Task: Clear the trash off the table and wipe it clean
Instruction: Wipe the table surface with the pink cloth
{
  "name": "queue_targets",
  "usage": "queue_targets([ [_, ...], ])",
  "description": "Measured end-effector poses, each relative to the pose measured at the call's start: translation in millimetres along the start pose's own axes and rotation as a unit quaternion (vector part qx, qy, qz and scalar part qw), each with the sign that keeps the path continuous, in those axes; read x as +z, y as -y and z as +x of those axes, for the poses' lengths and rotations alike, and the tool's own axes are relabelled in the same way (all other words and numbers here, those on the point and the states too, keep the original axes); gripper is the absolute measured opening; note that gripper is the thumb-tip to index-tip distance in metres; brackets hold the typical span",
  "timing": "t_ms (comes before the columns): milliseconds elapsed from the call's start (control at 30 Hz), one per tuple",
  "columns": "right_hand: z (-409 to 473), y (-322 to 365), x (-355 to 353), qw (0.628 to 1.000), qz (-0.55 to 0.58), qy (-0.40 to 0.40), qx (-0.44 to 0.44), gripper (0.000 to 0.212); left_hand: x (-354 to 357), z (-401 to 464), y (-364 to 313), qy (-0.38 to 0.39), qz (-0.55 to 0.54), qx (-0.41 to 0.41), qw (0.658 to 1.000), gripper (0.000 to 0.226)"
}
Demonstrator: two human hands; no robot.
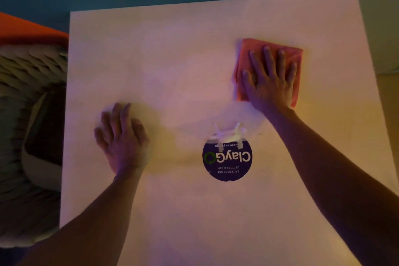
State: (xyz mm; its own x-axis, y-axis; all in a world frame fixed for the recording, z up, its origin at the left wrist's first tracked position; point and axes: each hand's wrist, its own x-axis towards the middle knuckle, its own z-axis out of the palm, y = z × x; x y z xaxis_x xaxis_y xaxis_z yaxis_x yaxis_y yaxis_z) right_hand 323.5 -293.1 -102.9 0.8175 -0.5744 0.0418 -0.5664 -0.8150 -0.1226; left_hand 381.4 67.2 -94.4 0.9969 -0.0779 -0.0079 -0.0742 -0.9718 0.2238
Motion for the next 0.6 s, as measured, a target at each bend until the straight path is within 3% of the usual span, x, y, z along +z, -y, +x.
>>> queue_targets([
  [267,-21,-14,-3,1.0,-0.008,-0.008,0.017,0.056,3,1,2,-0.005,-0.007,-0.005,1.0,0.051],
  [600,-184,-31,-10,0.995,-0.035,-0.004,0.094,0.056,1,1,2,0.002,-0.021,-0.004,1.0,0.054],
])
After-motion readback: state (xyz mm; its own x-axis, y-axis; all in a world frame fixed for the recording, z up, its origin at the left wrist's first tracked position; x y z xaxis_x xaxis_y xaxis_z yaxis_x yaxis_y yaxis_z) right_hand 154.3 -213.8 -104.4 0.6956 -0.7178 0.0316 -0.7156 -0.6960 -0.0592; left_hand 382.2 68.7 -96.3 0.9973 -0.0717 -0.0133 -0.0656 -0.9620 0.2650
